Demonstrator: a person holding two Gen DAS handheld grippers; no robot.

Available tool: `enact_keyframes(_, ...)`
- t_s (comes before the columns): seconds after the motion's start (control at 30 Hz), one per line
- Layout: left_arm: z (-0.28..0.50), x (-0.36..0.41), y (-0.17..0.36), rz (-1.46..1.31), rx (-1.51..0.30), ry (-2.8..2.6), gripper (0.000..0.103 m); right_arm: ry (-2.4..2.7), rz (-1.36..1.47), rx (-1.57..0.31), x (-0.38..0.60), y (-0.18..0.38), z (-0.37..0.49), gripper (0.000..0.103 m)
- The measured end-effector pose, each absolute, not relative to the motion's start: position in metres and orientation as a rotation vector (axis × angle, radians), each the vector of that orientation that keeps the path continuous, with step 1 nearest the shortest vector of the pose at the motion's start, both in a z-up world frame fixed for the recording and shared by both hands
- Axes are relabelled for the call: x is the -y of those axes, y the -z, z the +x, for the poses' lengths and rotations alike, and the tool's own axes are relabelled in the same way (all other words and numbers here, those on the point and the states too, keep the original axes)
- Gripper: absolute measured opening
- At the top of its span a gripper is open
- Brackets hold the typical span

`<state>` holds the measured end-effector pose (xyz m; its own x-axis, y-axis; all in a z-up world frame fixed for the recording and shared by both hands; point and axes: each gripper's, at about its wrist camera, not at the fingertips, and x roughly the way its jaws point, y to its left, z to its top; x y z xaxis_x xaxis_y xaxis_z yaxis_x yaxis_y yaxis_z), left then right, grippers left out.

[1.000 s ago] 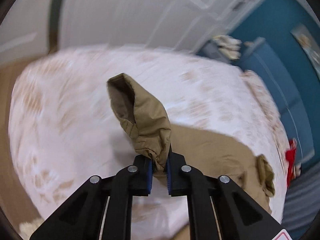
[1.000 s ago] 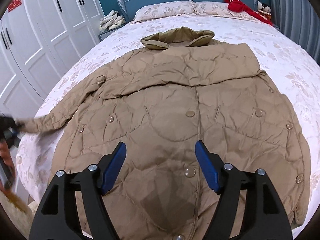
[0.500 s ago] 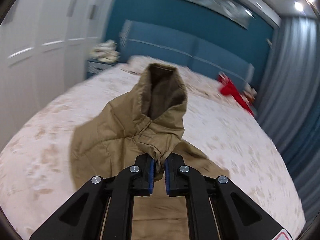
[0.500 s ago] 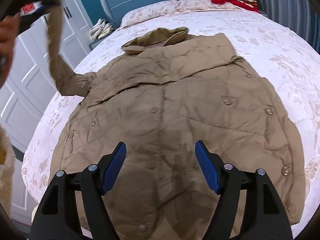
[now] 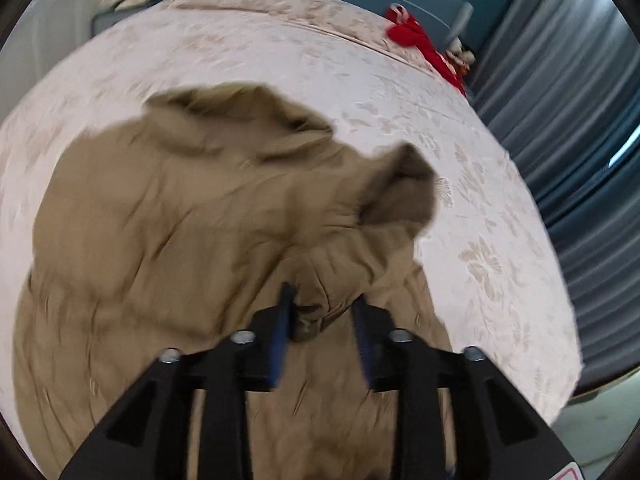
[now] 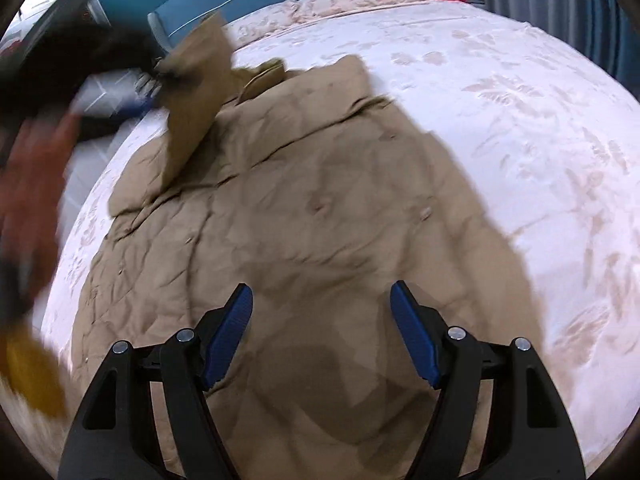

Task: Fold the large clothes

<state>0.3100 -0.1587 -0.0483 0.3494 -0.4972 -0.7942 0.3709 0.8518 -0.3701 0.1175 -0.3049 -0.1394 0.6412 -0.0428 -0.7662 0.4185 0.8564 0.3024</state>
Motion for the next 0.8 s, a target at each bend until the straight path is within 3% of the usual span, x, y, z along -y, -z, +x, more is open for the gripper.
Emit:
enact_keyframes(0.07,0.294,0.12,0.053,-0.204,-1.067,0.502,0.079,0.287,0.484,-0.835,0.315,0.133,0.125,0.069)
enact_keyframes(0.23,0.275,0.02,0.071,-0.457,-1.085,0.393,0.079,0.22,0.541,-0.789,0.326,0.114,0.158,0.07)
enact_keyframes(0.27,0.274,0.012,0.074,-0.464,-1.076,0.361,0.079,0.202,0.548,-0.783,0.325,0.111,0.165,0.074)
enact_keyframes(0.4,0.286,-0.023,0.09,-0.479,-1.095,0.262,0.079,0.179,0.566,-0.778,0.326,0.107,0.199,0.075)
enact_keyframes(0.6,0.335,-0.068,0.114,-0.813,-1.092,0.275,0.079,0.186,0.702,-0.814,0.339,0.129,0.234,0.075)
enact_keyframes(0.67,0.354,-0.071,0.123,-0.903,-1.094,0.287,0.079,0.201,0.726,-0.838,0.341,0.138,0.243,0.069)
enact_keyframes(0.73,0.368,-0.077,0.131,-0.983,-1.107,0.288,0.079,0.202,0.745,-0.86,0.34,0.147,0.251,0.056)
enact_keyframes(0.8,0.384,-0.078,0.14,-1.042,-1.115,0.275,0.076,0.209,0.712,-0.875,0.337,0.146,0.26,0.029)
